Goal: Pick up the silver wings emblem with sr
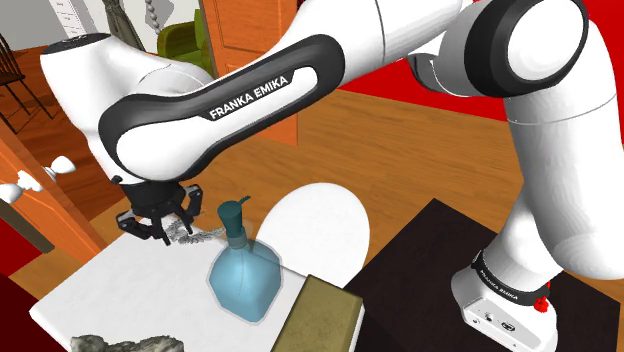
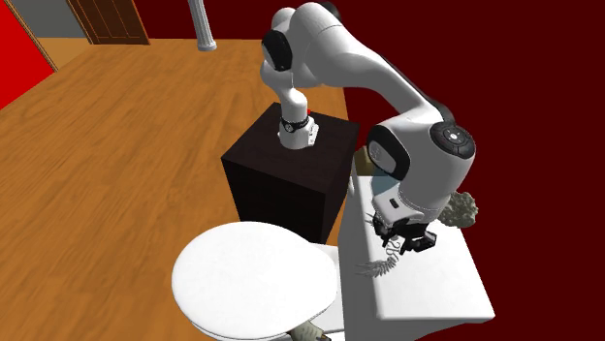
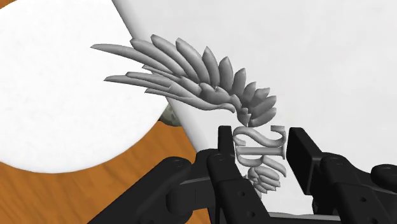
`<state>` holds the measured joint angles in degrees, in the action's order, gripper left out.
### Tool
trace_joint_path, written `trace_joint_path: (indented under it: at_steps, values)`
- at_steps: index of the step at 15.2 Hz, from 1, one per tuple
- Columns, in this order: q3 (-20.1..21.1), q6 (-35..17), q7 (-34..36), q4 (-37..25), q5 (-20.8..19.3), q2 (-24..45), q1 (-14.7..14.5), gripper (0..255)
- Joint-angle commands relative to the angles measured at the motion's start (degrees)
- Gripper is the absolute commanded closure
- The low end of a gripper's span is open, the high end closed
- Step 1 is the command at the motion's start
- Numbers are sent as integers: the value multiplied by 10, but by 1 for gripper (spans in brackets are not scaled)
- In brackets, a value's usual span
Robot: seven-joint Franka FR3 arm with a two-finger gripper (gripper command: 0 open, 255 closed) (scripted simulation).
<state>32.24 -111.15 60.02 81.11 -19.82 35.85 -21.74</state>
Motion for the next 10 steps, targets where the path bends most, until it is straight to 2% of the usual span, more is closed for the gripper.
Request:
trace_joint_path:
  at_steps: [1, 10]
  values:
    - [2, 13, -2, -8, 3, -5, 0, 255]
    - [7, 60, -9, -45, 12, -17, -3, 255]
